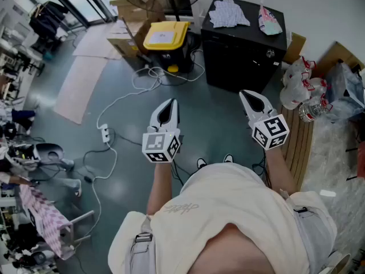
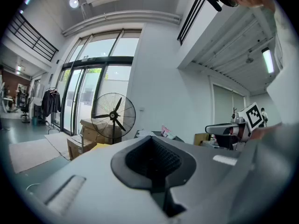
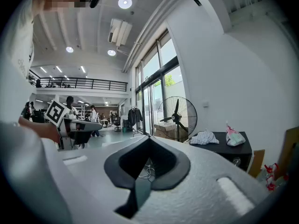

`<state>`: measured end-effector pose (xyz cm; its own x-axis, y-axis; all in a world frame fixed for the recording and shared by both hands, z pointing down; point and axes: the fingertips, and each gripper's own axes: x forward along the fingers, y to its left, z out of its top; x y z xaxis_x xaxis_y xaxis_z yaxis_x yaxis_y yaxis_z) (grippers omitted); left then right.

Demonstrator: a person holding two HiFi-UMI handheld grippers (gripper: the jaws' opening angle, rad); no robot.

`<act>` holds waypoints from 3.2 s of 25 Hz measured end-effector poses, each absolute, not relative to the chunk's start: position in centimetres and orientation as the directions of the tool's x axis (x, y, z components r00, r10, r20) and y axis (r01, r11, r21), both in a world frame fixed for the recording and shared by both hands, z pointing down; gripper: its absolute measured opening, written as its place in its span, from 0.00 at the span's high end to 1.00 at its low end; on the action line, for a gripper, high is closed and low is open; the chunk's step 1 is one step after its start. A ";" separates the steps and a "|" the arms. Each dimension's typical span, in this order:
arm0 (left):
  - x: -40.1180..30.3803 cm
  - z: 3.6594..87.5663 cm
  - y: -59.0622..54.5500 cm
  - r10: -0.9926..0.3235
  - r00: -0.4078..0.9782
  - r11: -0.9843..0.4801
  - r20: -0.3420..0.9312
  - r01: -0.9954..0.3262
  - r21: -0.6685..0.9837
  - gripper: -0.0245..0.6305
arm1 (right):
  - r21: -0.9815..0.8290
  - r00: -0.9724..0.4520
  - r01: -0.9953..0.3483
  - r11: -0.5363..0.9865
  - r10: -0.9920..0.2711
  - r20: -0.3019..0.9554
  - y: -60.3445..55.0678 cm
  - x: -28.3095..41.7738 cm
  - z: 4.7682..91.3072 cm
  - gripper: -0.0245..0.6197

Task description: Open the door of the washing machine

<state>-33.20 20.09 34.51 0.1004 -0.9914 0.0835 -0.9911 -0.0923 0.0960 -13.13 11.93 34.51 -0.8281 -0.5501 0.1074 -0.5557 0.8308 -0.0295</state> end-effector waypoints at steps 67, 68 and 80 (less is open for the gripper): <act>-37.3 40.8 -0.7 -0.946 0.246 -0.218 0.213 -0.965 0.146 0.78 | -0.107 -0.769 -0.635 0.765 -0.614 0.178 -7.9 -19.5 42.2 0.96; -37.1 41.1 -1.7 -0.941 0.255 -0.224 0.223 -0.963 0.152 0.78 | -0.112 -0.776 -0.626 0.772 -0.603 0.183 -8.7 -19.6 42.4 0.96; -35.1 42.6 -11.9 -0.901 0.336 -0.302 0.274 -0.940 0.159 0.78 | -0.103 -0.777 -0.627 0.772 -0.608 0.163 -17.3 -19.1 41.8 0.96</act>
<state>-35.07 -11.86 42.60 0.3360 -0.9011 0.2741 -0.9399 -0.3019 0.1594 -19.05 -17.27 41.82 -0.7767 -0.6084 0.1631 -0.6267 0.7725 -0.1030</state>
